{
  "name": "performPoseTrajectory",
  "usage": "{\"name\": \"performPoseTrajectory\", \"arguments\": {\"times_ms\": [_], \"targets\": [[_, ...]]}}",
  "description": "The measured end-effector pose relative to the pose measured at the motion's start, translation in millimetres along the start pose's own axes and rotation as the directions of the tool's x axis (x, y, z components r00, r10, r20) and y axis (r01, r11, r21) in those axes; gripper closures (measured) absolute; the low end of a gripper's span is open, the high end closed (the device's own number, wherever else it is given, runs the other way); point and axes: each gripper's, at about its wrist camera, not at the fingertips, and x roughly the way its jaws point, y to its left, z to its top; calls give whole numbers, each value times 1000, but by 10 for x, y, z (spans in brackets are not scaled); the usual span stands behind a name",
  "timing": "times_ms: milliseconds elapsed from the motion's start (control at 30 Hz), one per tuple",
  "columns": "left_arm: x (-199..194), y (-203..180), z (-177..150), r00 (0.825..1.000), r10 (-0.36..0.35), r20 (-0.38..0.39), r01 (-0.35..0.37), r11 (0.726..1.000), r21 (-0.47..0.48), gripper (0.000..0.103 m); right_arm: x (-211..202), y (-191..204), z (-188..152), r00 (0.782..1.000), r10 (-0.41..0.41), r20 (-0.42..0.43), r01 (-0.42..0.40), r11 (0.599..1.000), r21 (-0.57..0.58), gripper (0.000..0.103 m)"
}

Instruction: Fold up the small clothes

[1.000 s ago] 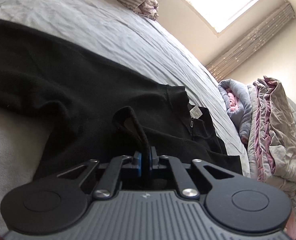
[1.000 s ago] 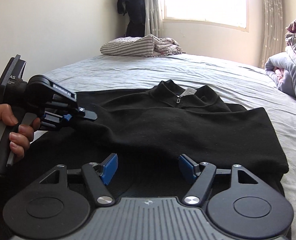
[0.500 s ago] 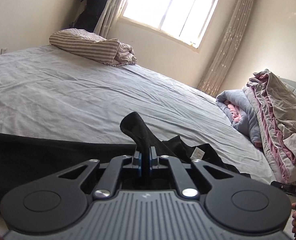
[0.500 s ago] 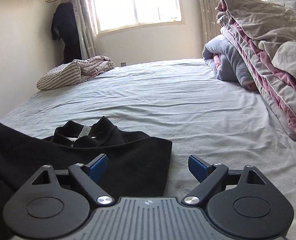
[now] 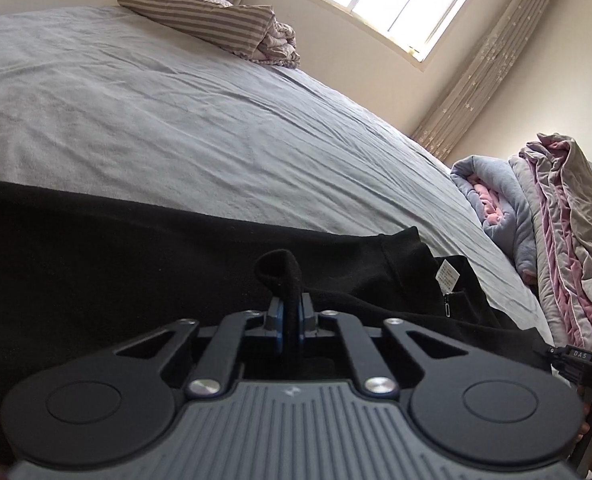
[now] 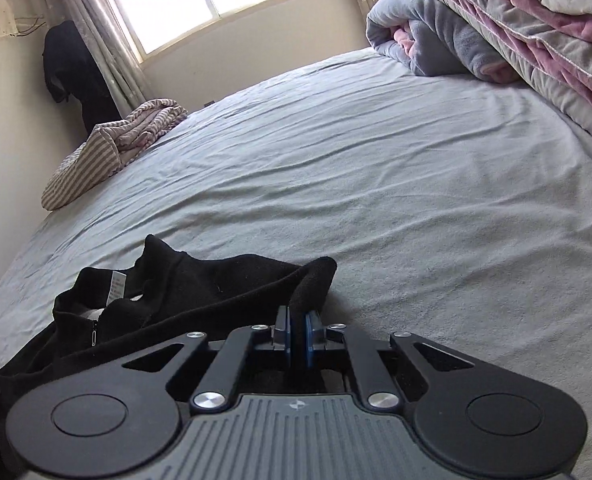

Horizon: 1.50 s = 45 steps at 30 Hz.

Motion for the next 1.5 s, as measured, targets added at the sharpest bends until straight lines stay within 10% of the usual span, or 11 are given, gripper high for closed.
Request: {"name": "performPoseTrajectory", "arguments": {"times_ms": [133,267,467,667,767,867,1000,1100,1200,1500], "targets": [[-75,-168,25,991,-98,90,94,995,45,100,-90,-229,107,997,-29,70,23,996,86,97],[248,-281,14,996,90,-18,-87,986,144,93,67,-205,29,995,-91,-28,92,996,6,94],[-108,-325,-81,993,109,51,-116,980,162,72,-379,-117,-36,996,-78,-33,74,993,-86,34],[-257,-460,-248,998,56,10,-57,967,247,73,-736,0,-373,992,-6,-123,-14,987,-160,40],[-116,-457,-409,989,140,-48,-118,942,315,81,-691,41,-595,983,-77,-166,32,965,-258,79],[-205,-469,-476,983,186,-13,-167,913,373,78,-670,39,-682,980,-133,-145,88,956,-281,71],[-487,-315,-435,986,162,-43,-144,948,282,71,-790,284,-641,968,-228,-108,181,925,-335,66],[-761,-185,-415,988,155,-24,-146,966,215,58,-1003,391,-647,978,-196,-76,162,933,-322,36],[-976,-94,-364,967,255,6,-253,953,165,13,-1183,471,-648,982,-189,-30,171,937,-306,16],[-1471,439,-214,883,468,30,-468,884,-17,1,-1451,673,-688,979,-196,54,203,933,-296,6]]}}
